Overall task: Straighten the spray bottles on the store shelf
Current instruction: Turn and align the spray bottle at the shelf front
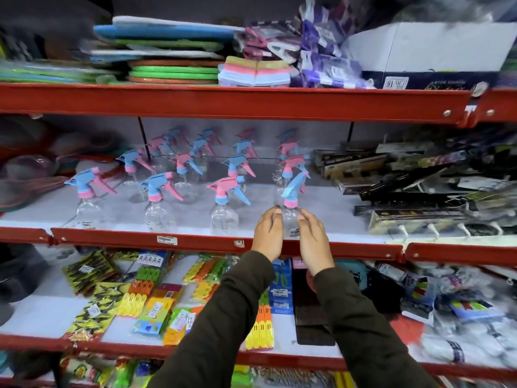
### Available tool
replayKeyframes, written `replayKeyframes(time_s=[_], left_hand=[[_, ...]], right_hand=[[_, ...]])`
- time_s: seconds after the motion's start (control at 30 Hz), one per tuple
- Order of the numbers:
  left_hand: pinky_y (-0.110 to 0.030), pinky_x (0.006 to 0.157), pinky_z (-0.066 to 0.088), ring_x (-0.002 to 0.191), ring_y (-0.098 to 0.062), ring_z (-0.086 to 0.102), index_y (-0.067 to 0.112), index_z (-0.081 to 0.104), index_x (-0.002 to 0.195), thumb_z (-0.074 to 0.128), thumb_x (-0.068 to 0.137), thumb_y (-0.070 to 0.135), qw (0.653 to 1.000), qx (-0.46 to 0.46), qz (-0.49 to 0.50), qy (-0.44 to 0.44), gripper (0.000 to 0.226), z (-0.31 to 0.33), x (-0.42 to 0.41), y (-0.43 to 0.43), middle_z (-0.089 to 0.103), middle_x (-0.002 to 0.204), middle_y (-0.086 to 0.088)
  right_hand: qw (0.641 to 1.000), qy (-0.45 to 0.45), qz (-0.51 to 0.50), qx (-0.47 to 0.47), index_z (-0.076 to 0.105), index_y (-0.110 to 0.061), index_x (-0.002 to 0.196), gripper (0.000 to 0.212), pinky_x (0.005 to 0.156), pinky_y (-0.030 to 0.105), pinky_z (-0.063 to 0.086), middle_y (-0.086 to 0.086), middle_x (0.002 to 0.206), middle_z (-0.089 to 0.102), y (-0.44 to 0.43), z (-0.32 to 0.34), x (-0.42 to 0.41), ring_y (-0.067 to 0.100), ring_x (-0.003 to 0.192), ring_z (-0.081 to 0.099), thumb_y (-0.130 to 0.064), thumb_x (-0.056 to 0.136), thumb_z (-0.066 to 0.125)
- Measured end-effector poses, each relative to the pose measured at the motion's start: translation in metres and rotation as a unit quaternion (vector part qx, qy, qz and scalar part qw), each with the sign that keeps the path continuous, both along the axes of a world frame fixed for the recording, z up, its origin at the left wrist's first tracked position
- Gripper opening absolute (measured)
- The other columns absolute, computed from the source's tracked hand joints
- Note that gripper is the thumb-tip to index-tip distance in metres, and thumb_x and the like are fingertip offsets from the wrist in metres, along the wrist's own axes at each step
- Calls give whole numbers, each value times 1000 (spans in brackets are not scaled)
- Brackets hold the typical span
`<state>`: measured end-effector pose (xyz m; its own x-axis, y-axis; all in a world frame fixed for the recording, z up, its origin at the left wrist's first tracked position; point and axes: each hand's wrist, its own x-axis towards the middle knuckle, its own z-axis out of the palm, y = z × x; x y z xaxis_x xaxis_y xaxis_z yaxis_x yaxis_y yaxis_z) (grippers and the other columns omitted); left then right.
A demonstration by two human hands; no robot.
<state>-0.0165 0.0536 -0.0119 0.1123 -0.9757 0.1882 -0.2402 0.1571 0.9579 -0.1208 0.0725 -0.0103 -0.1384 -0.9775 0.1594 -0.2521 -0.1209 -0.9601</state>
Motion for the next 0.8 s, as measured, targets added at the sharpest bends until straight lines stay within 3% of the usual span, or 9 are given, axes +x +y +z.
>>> replayKeyframes(time_s=[0.13, 0.2, 0.3, 0.43, 0.53, 0.6, 0.8], left_hand=[[-29, 111, 35, 128, -23, 51, 12, 54, 130, 33, 103, 28, 1000, 4, -18, 0, 39, 3, 2, -11, 58, 137, -10], [-25, 107, 34, 126, -20, 51, 14, 55, 129, 33, 103, 28, 1000, 11, -21, 2, 38, 5, 3, -16, 59, 136, -8], [-28, 114, 31, 134, -23, 47, 16, 54, 133, 33, 102, 30, 999, 24, -44, 1, 40, 5, 6, -18, 54, 142, -10], [-40, 119, 24, 135, -28, 39, 18, 49, 140, 31, 96, 45, 998, 10, 24, -64, 54, -2, 8, -19, 46, 138, -16], [-29, 104, 28, 123, -25, 43, 17, 53, 132, 31, 102, 33, 998, -6, 24, -66, 40, -6, 6, -18, 51, 129, -14], [-23, 99, 26, 115, -18, 43, 15, 54, 129, 31, 102, 31, 998, -9, 10, -62, 39, -7, 6, -18, 53, 129, -13], [-27, 105, 29, 125, -24, 44, 13, 55, 131, 30, 102, 31, 997, -10, 3, -73, 42, -7, 7, -16, 54, 131, -14]], right_hand=[[1000, 7, 27, -7, 47, -20, 147, 44, 109, 25, 29, 11, 151, 41, 6, -3, -3, 12, 125, 42, -31, 105, 42], [999, 6, 33, -2, 48, -21, 146, 44, 108, 25, 30, 11, 149, 40, 7, -3, -4, 14, 127, 44, -30, 104, 43], [1000, 2, 16, -3, 50, -22, 144, 41, 108, 27, 32, 11, 147, 41, 8, -4, -5, 21, 133, 48, -31, 104, 45], [1000, 20, -5, -11, 46, -19, 147, 44, 112, 29, 32, 11, 151, 42, 2, -2, -4, 24, 138, 45, -30, 104, 44], [1000, 29, 0, 0, 44, -17, 149, 47, 119, 38, 34, 11, 154, 45, -1, -3, -4, 25, 141, 45, -29, 104, 43], [1000, 30, -2, 0, 45, -16, 148, 46, 117, 36, 35, 11, 153, 47, 0, -3, -4, 25, 139, 47, -29, 104, 44], [999, 36, -5, 5, 48, -16, 147, 46, 114, 34, 36, 11, 151, 50, 1, -2, -6, 24, 137, 49, -29, 103, 45]])
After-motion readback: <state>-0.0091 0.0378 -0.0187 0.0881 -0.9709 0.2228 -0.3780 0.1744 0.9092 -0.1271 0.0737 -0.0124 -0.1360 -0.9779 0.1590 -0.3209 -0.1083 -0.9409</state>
